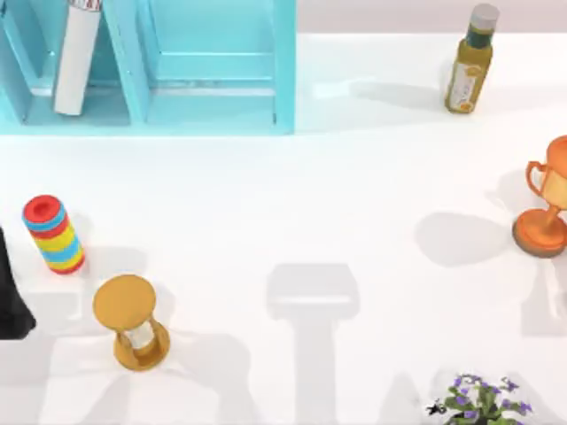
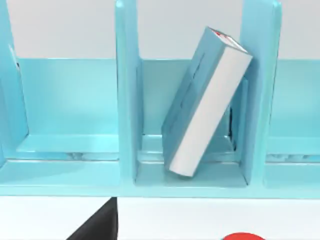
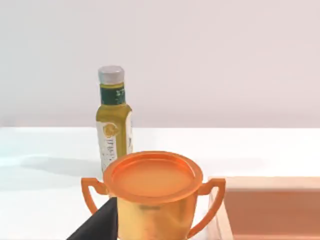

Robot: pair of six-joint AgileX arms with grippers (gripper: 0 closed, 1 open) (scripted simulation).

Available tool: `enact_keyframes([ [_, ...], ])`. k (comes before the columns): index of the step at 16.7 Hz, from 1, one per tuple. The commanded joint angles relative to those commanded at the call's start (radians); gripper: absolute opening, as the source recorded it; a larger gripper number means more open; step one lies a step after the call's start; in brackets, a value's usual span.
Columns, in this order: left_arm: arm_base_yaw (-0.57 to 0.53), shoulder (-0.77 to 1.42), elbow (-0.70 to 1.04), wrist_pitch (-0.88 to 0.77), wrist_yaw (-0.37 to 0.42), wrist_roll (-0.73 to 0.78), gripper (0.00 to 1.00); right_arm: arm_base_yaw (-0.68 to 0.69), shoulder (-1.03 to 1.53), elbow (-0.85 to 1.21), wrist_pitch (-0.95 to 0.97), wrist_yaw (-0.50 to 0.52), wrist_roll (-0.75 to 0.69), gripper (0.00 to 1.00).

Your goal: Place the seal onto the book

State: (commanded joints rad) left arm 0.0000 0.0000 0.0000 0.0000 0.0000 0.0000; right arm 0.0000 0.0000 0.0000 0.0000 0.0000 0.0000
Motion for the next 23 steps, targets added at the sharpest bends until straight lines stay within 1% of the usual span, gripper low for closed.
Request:
enact_keyframes([
  [3, -0.001, 0.01, 0.004, 0.008, -0.001, 0.002, 1.0, 0.0, 0.0, 0.0, 0.0, 0.0, 0.0, 1.0],
  [5, -0.004, 0.062, 0.026, 0.047, -0.006, 0.015, 1.0, 0.0, 0.0, 0.0, 0.0, 0.0, 0.0, 1.0],
  [9, -0.018, 0.292, 0.113, 0.204, -0.026, 0.064, 1.0, 0.0, 0.0, 0.0, 0.0, 0.0, 0.0, 1.0],
  [12, -0.033, 0.557, 0.206, 0.369, -0.046, 0.115, 1.0, 0.0, 0.0, 0.0, 0.0, 0.0, 0.0, 1.0],
  [20, -0.081, 1.405, 0.491, 0.868, -0.107, 0.27, 1.0, 0.0, 0.0, 0.0, 0.0, 0.0, 0.0, 1.0],
  [23, -0.098, 1.69, 0.583, 1.031, -0.125, 0.321, 1.0, 0.0, 0.0, 0.0, 0.0, 0.0, 0.0, 1.0],
])
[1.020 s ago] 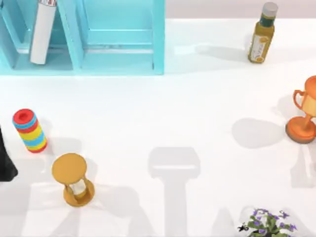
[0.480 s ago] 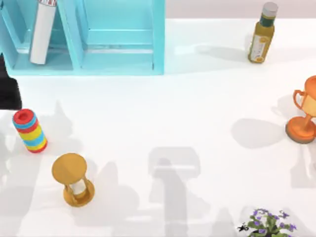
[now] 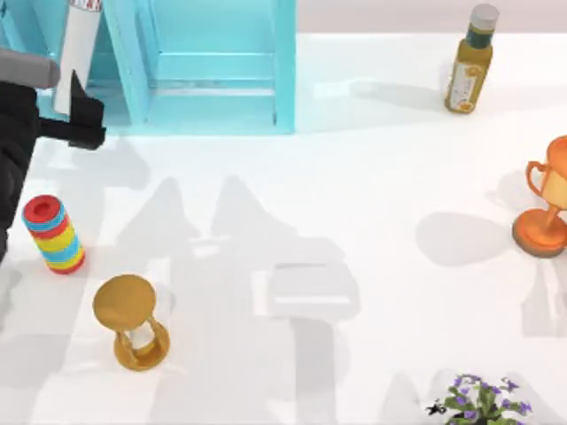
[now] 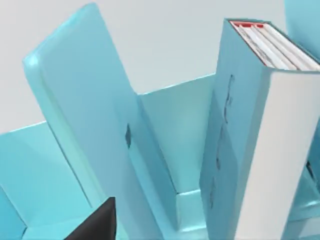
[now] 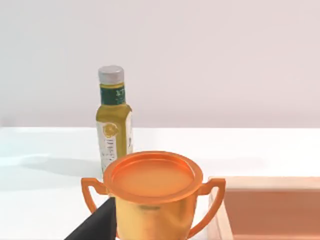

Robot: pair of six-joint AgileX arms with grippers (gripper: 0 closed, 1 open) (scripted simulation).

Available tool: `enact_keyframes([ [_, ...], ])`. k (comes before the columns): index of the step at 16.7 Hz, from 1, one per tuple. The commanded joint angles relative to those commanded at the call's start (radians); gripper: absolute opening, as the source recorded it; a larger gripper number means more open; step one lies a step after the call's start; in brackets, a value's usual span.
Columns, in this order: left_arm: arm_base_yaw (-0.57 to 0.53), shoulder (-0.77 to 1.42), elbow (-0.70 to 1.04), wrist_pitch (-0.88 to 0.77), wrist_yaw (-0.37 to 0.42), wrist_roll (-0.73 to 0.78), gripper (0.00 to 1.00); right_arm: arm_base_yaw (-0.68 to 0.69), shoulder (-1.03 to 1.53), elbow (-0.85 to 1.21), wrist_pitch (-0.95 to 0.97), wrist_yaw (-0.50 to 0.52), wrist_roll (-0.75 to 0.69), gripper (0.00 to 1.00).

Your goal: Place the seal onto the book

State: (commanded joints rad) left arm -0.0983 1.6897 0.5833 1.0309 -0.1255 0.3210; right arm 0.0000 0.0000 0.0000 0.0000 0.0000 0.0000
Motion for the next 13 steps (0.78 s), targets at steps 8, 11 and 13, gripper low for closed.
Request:
enact_keyframes([
  [8, -0.025, 0.385, 0.121, 0.226, -0.023, 0.071, 1.0, 0.0, 0.0, 0.0, 0.0, 0.0, 0.0, 1.0],
  [11, -0.025, 0.387, 0.122, 0.227, -0.023, 0.071, 1.0, 0.0, 0.0, 0.0, 0.0, 0.0, 0.0, 1.0],
  [13, -0.02, 0.385, 0.117, 0.224, -0.022, 0.07, 1.0, 0.0, 0.0, 0.0, 0.0, 0.0, 0.0, 1.0],
])
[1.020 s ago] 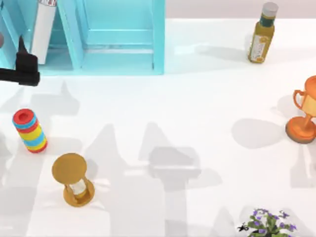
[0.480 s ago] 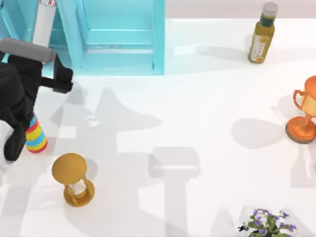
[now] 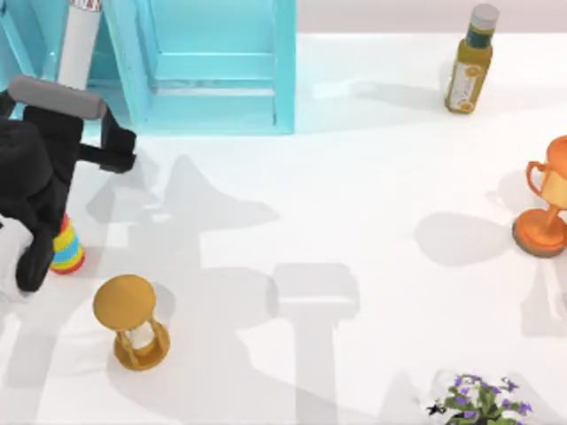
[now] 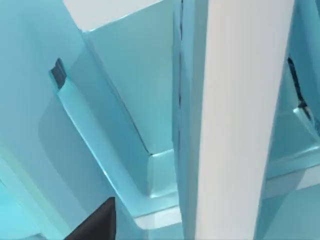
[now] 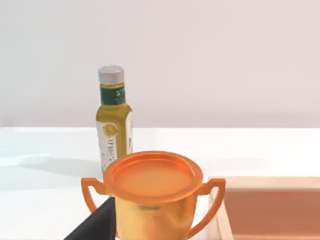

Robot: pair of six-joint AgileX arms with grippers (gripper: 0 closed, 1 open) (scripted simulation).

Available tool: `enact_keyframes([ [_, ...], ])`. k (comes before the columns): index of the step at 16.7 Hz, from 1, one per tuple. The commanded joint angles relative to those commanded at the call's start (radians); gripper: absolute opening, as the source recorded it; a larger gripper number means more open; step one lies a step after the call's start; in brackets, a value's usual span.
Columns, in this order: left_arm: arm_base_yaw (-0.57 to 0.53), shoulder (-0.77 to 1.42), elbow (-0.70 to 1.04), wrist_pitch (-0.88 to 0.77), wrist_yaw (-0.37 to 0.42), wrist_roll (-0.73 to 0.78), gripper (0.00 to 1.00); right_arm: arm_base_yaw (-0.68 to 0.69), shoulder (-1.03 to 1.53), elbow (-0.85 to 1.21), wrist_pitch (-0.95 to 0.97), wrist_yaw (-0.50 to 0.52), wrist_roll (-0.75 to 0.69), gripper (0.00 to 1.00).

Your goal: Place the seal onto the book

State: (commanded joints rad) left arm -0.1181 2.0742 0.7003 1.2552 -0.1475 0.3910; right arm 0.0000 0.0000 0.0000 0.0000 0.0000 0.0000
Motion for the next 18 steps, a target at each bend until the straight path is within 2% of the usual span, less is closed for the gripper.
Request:
enact_keyframes([
  [4, 0.001, -0.006, 0.053, -0.05, 0.005, 0.002, 1.0, 0.0, 0.0, 0.0, 0.0, 0.0, 0.0, 1.0],
  [11, 0.02, 0.116, 0.322, -0.199, 0.026, 0.004, 1.0, 0.0, 0.0, 0.0, 0.0, 0.0, 0.0, 1.0],
  [15, 0.029, 0.221, 0.442, -0.213, 0.036, 0.004, 1.0, 0.0, 0.0, 0.0, 0.0, 0.0, 0.0, 1.0],
  [18, 0.03, 0.252, 0.463, -0.207, 0.038, 0.003, 1.0, 0.0, 0.0, 0.0, 0.0, 0.0, 0.0, 1.0],
])
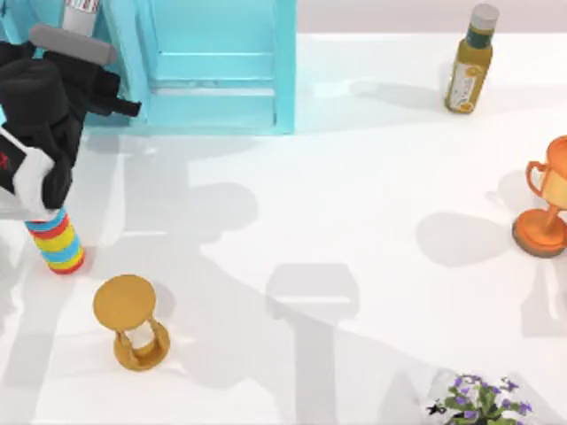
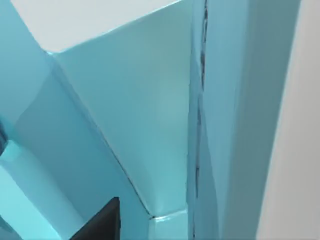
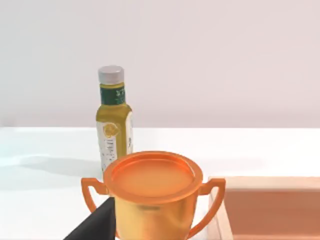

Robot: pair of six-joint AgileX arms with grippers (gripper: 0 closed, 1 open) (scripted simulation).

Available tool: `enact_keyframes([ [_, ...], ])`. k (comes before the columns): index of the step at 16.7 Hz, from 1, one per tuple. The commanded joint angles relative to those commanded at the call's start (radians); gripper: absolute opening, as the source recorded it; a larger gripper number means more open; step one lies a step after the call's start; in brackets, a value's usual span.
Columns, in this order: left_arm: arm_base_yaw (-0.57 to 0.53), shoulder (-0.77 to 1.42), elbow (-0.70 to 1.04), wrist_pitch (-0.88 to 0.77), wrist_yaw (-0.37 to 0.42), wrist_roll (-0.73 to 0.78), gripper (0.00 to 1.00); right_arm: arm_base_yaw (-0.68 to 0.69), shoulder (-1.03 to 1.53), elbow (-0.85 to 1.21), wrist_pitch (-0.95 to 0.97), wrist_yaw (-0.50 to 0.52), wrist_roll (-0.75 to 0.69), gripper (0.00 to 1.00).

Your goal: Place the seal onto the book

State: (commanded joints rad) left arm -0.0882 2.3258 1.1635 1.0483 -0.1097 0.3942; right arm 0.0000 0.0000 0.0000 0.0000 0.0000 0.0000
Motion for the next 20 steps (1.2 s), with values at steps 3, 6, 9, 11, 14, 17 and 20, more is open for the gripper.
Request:
enact_keyframes([
  [3, 0.0, 0.0, 0.0, 0.0, 0.0, 0.0, 1.0, 0.0, 0.0, 0.0, 0.0, 0.0, 0.0, 1.0],
  [6, 0.0, 0.0, 0.0, 0.0, 0.0, 0.0, 0.77, 0.0, 0.0, 0.0, 0.0, 0.0, 0.0, 1.0],
  [9, 0.0, 0.0, 0.0, 0.0, 0.0, 0.0, 0.55, 0.0, 0.0, 0.0, 0.0, 0.0, 0.0, 1.0],
  [11, 0.0, 0.0, 0.0, 0.0, 0.0, 0.0, 0.4, 0.0, 0.0, 0.0, 0.0, 0.0, 0.0, 1.0],
  [14, 0.0, 0.0, 0.0, 0.0, 0.0, 0.0, 0.17, 0.0, 0.0, 0.0, 0.0, 0.0, 0.0, 1.0],
  [17, 0.0, 0.0, 0.0, 0.0, 0.0, 0.0, 0.0, 0.0, 0.0, 0.0, 0.0, 0.0, 0.0, 1.0],
  [20, 0.0, 0.0, 0.0, 0.0, 0.0, 0.0, 0.0, 0.0, 0.0, 0.0, 0.0, 0.0, 0.0, 1.0],
])
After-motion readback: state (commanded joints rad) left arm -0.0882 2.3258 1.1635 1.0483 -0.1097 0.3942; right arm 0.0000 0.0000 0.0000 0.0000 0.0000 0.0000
